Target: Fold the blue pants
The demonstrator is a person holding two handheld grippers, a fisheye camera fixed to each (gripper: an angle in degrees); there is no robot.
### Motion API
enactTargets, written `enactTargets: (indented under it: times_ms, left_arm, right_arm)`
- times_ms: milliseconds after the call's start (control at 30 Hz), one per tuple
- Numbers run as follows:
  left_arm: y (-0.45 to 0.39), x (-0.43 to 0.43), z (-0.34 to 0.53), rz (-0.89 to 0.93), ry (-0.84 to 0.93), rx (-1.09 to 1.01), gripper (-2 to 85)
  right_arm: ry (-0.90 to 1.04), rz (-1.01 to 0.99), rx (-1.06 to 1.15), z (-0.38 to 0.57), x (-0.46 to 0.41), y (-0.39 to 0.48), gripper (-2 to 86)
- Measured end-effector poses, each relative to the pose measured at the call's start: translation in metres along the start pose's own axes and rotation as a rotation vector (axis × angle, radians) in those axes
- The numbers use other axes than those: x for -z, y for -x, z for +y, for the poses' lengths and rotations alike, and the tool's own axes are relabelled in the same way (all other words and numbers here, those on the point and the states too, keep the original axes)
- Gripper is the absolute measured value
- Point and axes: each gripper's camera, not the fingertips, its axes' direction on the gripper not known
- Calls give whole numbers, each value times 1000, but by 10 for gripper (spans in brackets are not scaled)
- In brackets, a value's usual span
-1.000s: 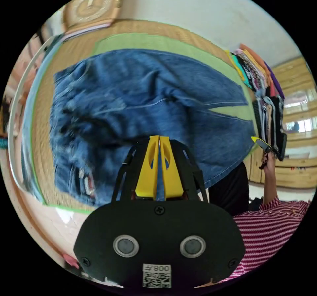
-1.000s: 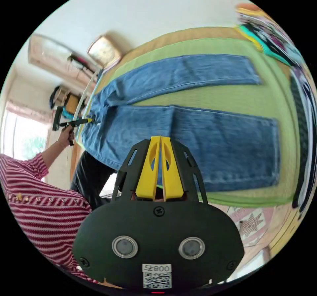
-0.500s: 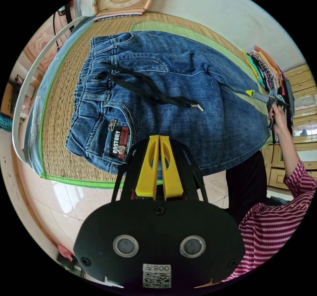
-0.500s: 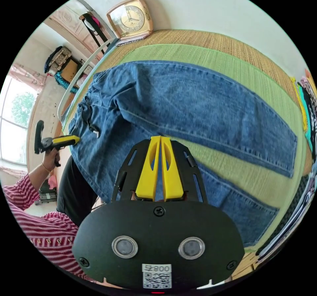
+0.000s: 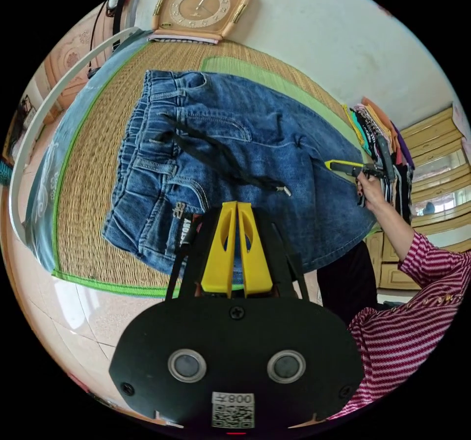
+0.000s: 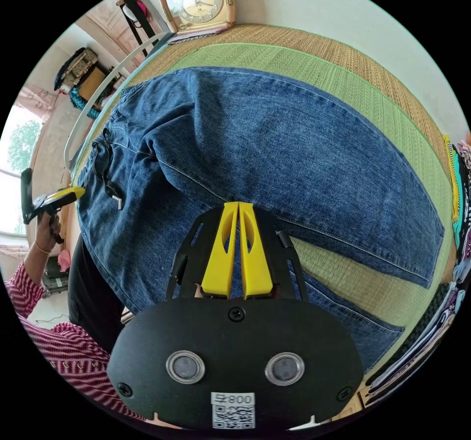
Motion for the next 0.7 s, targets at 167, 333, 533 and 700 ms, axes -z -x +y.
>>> enactTargets:
  times_ms: [167, 333, 533, 700]
  left_arm:
    - [20, -12, -23, 7, 122, -36, 2]
    - [28, 6, -39, 1, 60, -74, 2]
    - [42, 24, -48, -30, 94, -135, 1]
    - [56, 65, -46, 55, 48, -165, 0]
  right_arm:
    - [-15, 33, 0, -11, 25, 2, 2]
    - [-12, 49, -2, -23, 44, -1, 2]
    - [-34, 12, -32, -29, 66, -18, 3]
    - [-51, 15, -24, -33, 80, -28, 3]
